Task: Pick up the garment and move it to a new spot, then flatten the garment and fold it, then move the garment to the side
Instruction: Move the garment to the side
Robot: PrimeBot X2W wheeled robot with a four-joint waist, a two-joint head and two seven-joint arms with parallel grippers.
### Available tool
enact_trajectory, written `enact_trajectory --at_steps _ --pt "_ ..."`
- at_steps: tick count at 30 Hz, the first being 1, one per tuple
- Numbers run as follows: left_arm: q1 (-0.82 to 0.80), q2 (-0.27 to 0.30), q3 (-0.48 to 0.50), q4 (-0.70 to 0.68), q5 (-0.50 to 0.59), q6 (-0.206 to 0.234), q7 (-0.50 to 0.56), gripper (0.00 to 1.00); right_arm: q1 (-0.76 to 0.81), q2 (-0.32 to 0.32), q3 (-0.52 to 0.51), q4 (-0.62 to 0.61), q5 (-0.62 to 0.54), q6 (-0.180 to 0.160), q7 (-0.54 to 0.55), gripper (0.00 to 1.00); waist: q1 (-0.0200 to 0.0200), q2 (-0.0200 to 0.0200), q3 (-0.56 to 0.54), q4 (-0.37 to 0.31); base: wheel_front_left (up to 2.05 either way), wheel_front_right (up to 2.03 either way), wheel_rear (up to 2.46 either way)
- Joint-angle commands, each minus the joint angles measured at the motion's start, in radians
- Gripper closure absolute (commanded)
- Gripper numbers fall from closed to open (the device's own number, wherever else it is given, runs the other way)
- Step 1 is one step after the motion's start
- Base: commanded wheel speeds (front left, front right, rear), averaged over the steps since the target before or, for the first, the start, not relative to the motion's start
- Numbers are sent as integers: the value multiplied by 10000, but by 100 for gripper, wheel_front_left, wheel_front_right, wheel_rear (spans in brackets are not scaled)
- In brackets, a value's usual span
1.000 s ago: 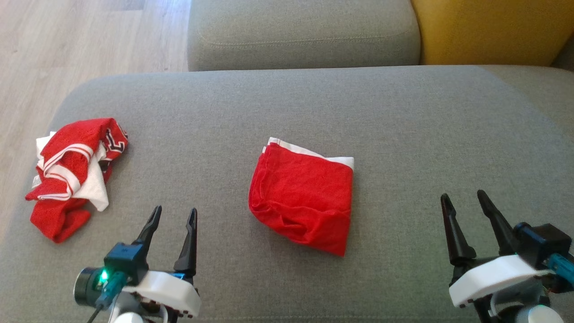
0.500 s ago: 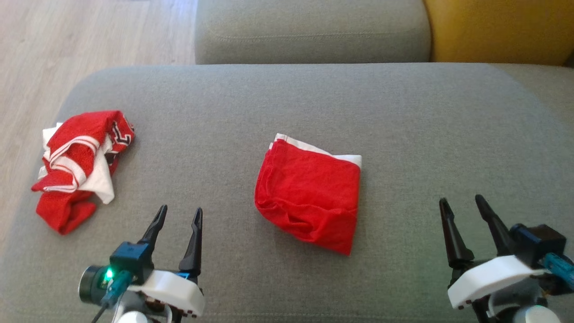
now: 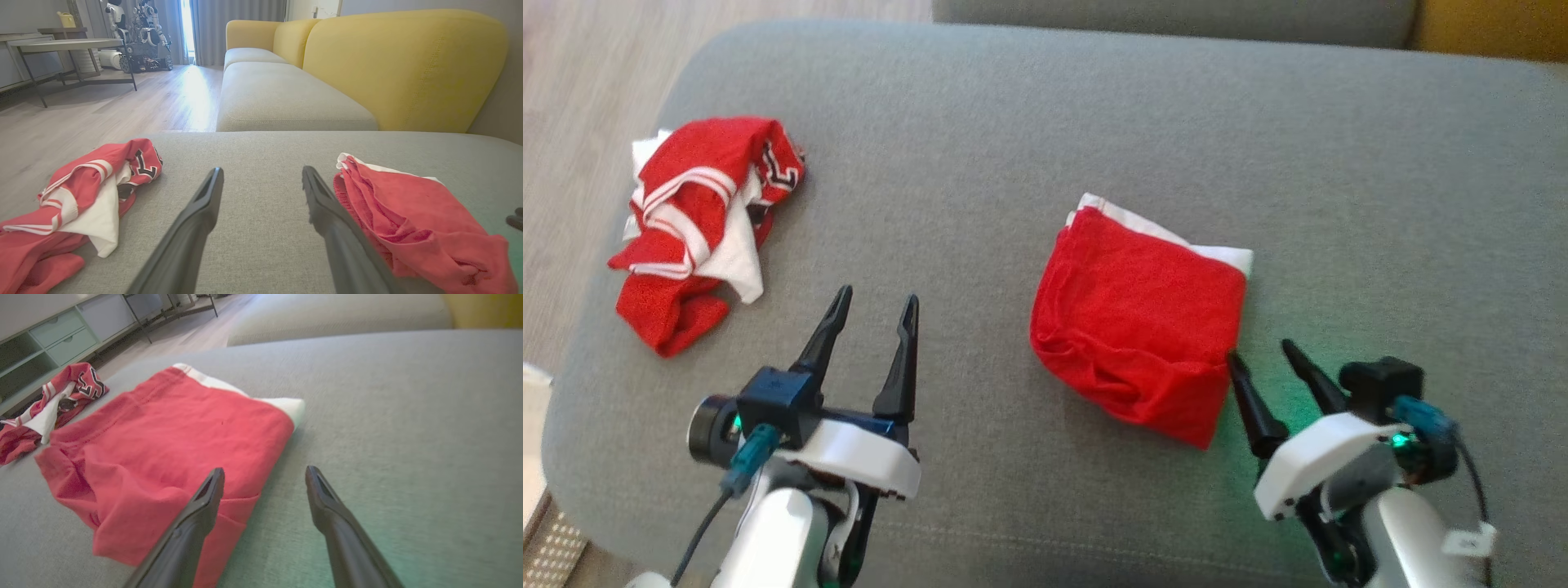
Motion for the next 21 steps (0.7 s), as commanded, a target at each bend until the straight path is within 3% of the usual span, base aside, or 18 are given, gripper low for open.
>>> enact_trajectory --at_steps 1,7,8,21 --pt "-607 41 297 -232 16 -82 -154 0 -633 41 461 256 234 -7 -123 0 0 0 391 308 0 0 0" --pt "-915 -58 261 -54 26 -149 -259 0 -1471 105 1035 1974 615 -7 155 0 0 0 770 463 0 0 0" --pt "-960 -82 259 -3 30 -161 -276 0 -1633 116 1130 2302 755 -7 202 100 0 0 813 478 0 0 0" --pt "-984 -52 422 -165 137 -163 -302 0 -2037 -115 1485 2295 505 -7 -131 100 0 0 781 -153 0 0 0"
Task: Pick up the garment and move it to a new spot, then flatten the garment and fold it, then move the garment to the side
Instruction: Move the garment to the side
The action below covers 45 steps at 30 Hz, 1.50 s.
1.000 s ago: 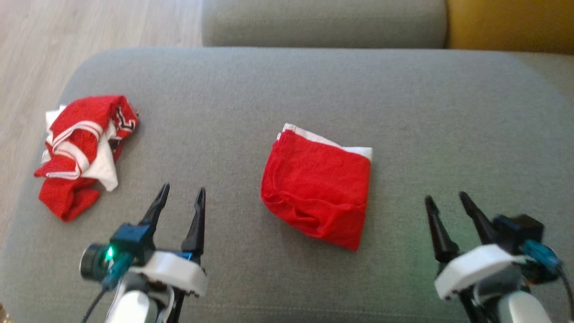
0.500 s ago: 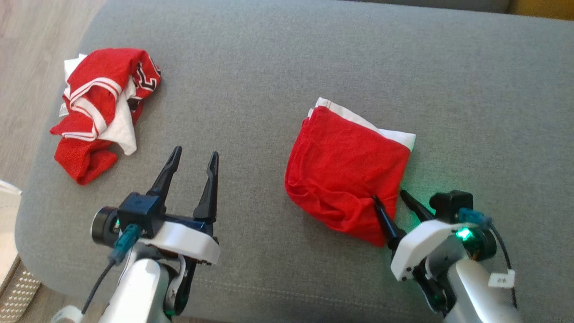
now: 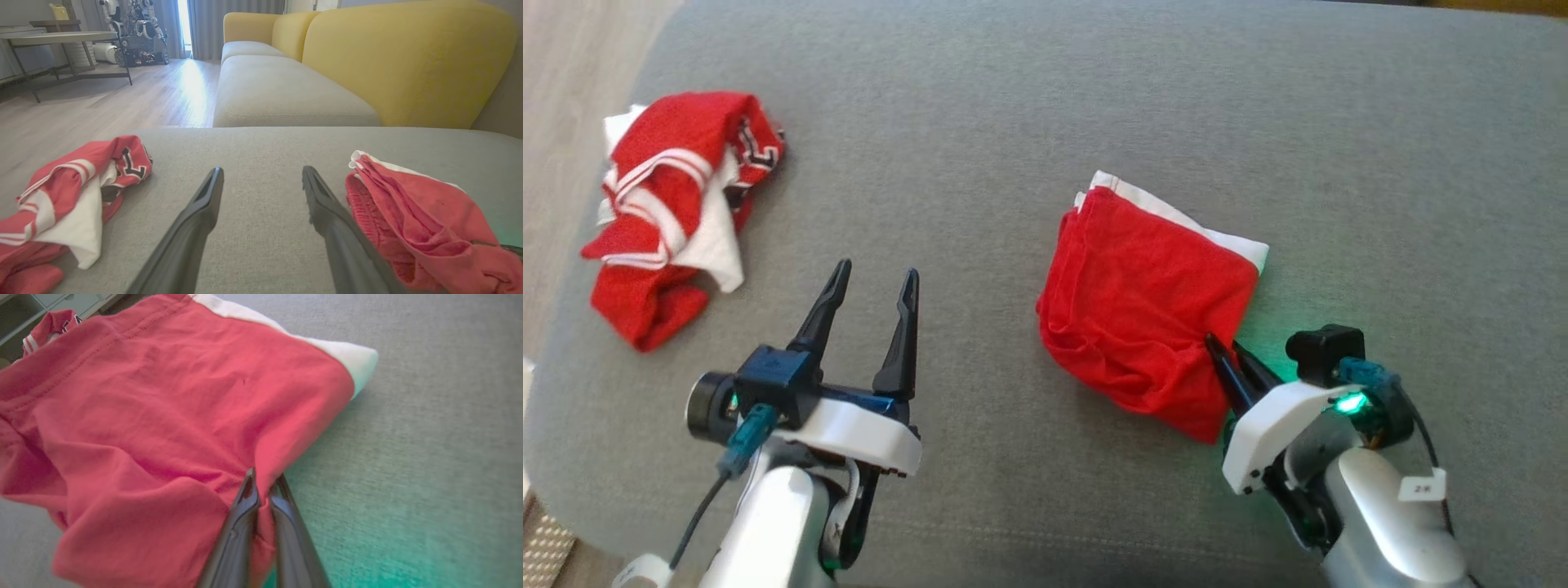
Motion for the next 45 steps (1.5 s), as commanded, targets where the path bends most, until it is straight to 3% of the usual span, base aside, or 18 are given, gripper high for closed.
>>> enact_trajectory --at_steps 1,6,14,24,30,38,39,40,41,45 --pt "-407 102 387 -419 102 -3 -120 0 -231 -179 236 -394 -88 -9 -94 100 0 0 -30 -249 0 0 0" --pt "-353 178 437 -621 170 0 -120 0 -426 -1171 481 -810 -234 -9 174 100 0 0 19 -1020 0 0 0" --pt "-625 306 374 -904 296 -77 -121 0 -1542 -3805 422 -1214 26 -9 869 100 0 0 561 -2170 0 0 0" --pt "-1481 440 184 -1378 508 -267 -121 0 -2925 -6806 354 -1486 1003 -9 1502 100 0 0 1895 -2794 0 0 0" --pt "-1745 574 173 -1605 595 -288 -122 0 -3388 -7600 -12 -1720 1335 -9 1873 100 0 0 2449 -3113 0 0 0" --pt "-2009 715 119 -1669 640 -352 -118 0 -3627 -7716 -248 -1860 1580 -9 1958 100 0 0 2821 -3361 0 0 0" --pt "-2030 727 112 -1669 642 -352 -117 0 -3683 -7606 -351 -1858 1563 -9 1920 92 0 0 2846 -3392 0 0 0" --pt "-2049 738 100 -1663 642 -357 -117 0 -3704 -7510 -414 -1855 1556 -9 1893 58 0 0 2858 -3415 0 0 0" --pt "-2061 751 94 -1655 640 -357 -118 0 -3707 -7437 -467 -1850 1499 -9 1881 0 0 0 2864 -3442 0 0 0" --pt "-2035 798 91 -1594 609 -335 -118 0 -3590 -7010 -1072 -1779 1202 -9 1698 0 0 0 2751 -3565 0 0 0"
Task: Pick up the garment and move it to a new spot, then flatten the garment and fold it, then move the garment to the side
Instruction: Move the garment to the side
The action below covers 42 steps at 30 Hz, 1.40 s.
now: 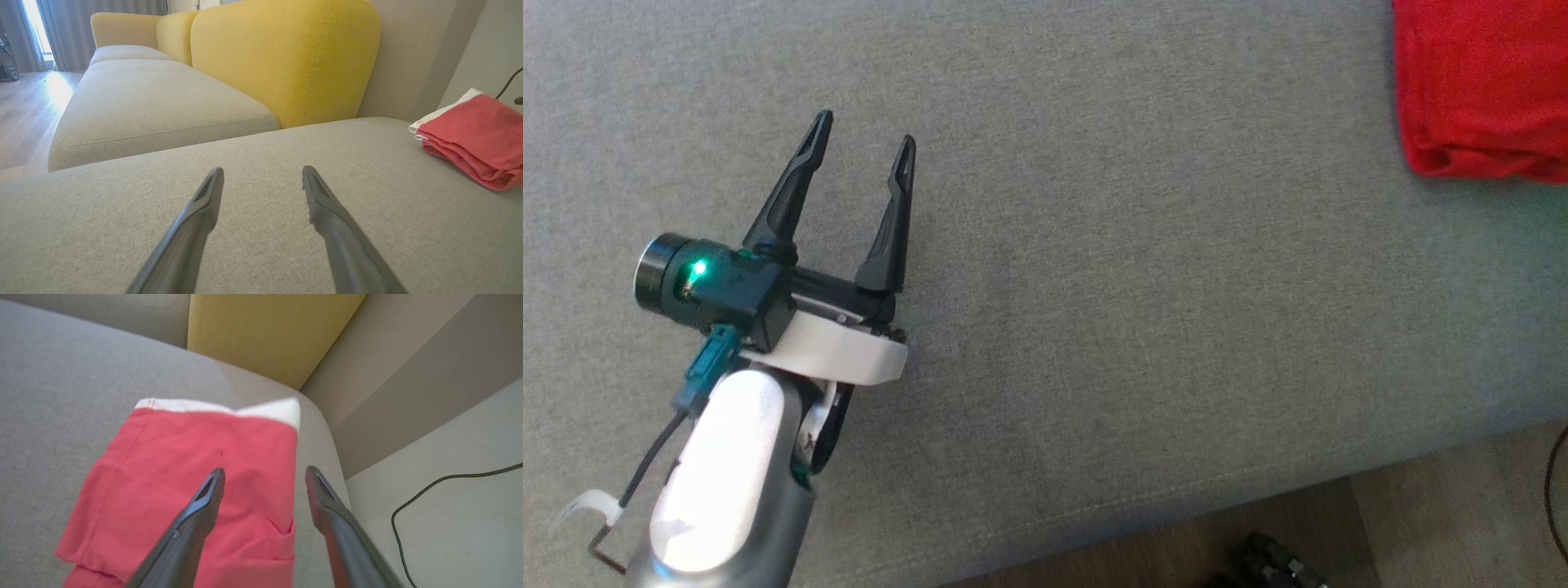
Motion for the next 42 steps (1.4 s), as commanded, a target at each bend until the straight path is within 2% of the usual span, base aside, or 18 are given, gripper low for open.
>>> enact_trajectory --at_steps 1,5,11,16,22,27,33,42 --pt "-177 221 250 -299 25 22 -47 0 199 -164 -360 -196 -170 -9 -189 0 -2 0 -118 -68 0 0 0" --pt "3 233 245 -171 -67 52 -46 0 725 679 -1295 -596 -610 -9 -568 0 -2 0 -513 -160 0 0 0" --pt "574 228 358 6 -284 241 -35 0 2151 2890 -2487 -2398 -1381 -9 -1097 0 -2 0 -1407 -205 0 0 0" --pt "1155 201 509 100 -512 469 4 0 3430 4587 -2530 -3842 -1793 -9 -1351 0 -2 0 -2138 -1 0 0 0" --pt "1791 61 597 186 -760 743 36 0 4591 6002 -2150 -4566 -2065 -9 -1661 0 -2 0 -2873 666 0 0 0" --pt "2258 -9 691 298 -942 945 40 0 5202 6560 -1695 -4596 -2210 -9 -1877 0 -2 0 -3377 1376 0 0 0" --pt "2816 6 891 391 -1126 1211 37 0 5755 6790 -1394 -4306 -2293 -9 -2007 0 -2 0 -3992 2035 0 0 0" --pt "3457 136 885 455 -1229 1325 110 0 6467 6861 -1364 -4134 -2694 -9 -1969 0 -2 0 -4684 2263 0 0 0"
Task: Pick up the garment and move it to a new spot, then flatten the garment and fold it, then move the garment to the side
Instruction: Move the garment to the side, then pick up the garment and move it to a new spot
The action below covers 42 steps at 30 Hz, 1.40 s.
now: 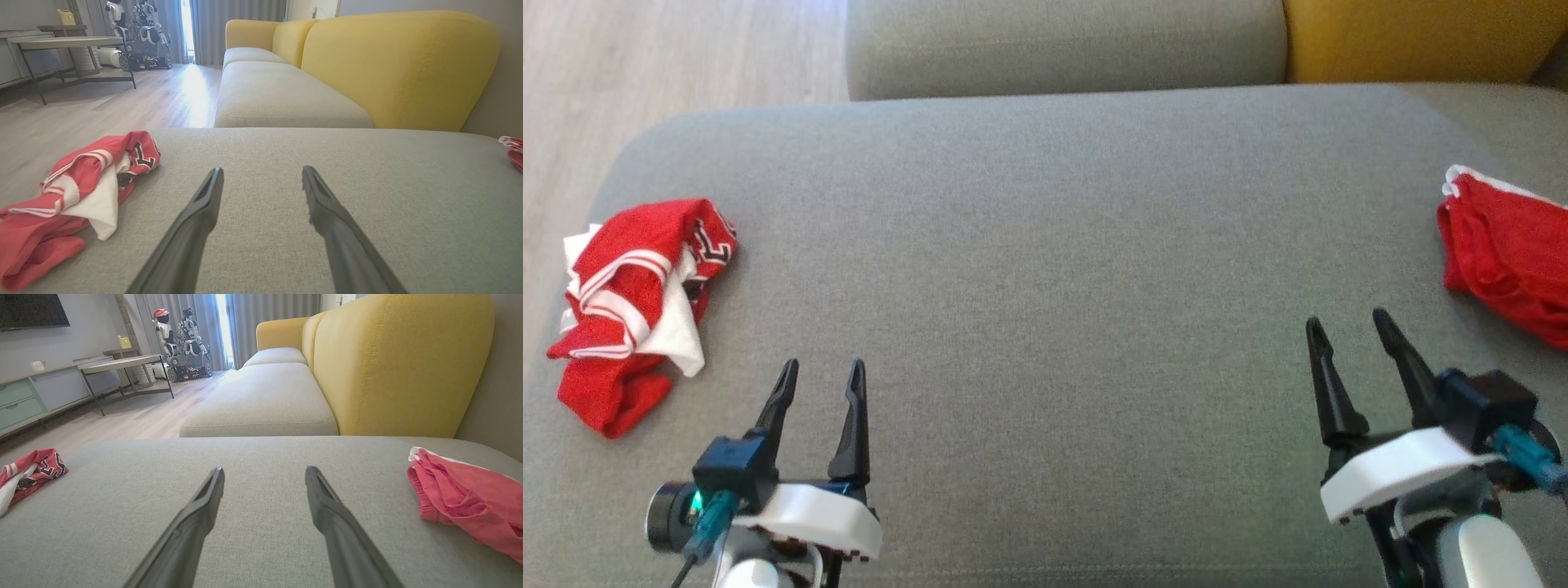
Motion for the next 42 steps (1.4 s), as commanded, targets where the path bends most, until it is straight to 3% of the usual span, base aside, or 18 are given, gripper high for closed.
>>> enact_trajectory --at_steps 1,24,42 --pt "-260 156 375 -294 -64 68 28 0 -94 -23 230 -335 -98 -9 -64 0 1 -1 -192 33 0 0 0" --pt "-74 375 146 -346 -114 160 287 0 384 1 76 -559 -281 -9 -55 0 1 -1 -415 -214 0 0 0" --pt "-364 352 57 -319 -240 199 233 0 488 2 -202 -638 -131 -9 -98 0 1 -1 -355 181 0 0 0"
